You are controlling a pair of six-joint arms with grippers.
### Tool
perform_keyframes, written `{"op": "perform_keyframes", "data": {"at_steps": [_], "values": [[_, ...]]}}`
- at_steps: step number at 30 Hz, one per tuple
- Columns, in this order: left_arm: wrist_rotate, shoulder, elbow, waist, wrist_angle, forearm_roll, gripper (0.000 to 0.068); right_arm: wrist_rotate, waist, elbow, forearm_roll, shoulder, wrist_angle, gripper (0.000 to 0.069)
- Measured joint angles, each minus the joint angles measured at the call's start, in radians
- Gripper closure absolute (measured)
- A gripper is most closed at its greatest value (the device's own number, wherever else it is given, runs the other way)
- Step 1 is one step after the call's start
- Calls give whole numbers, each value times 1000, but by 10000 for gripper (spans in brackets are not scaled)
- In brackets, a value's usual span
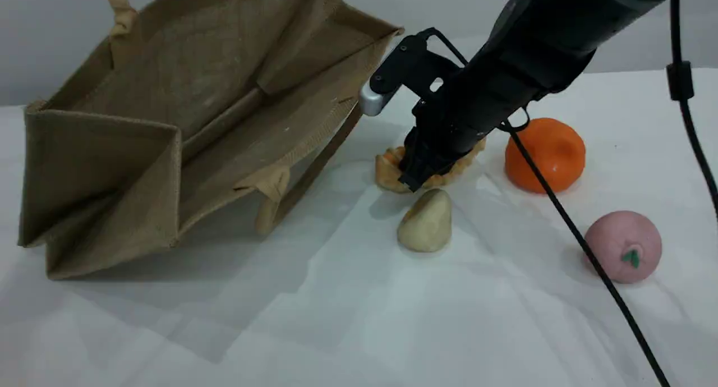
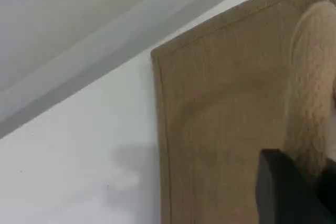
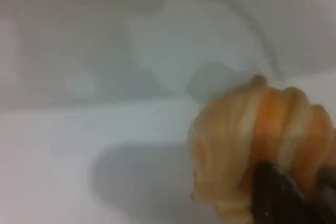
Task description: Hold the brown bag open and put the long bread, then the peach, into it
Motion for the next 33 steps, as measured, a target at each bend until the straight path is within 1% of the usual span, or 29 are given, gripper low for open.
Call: {"op": "perform_keyframes", "data": {"at_steps": [2, 6, 9, 14, 19, 28, 33], "values": [[0, 0, 0, 0, 0, 0, 589, 19, -1, 1, -1, -22, 38, 629], [0, 0, 0, 0, 0, 0, 589, 51, -1, 9, -1, -88, 65, 633], [0, 0, 0, 0, 0, 0, 589, 92, -1, 35, -1, -137, 85, 634], [0, 0, 0, 0, 0, 0, 589, 182, -1, 88, -2, -227, 76, 636], [2, 0, 0, -1, 0, 0, 589, 228, -1, 168, -24, -314, 56, 636], [3, 0, 0, -3, -1, -13, 589, 210, -1, 321, -35, -472, 31, 643], [21, 0, 0, -3, 0, -92, 589, 156, 17, 424, -43, -583, -31, 645]]}}
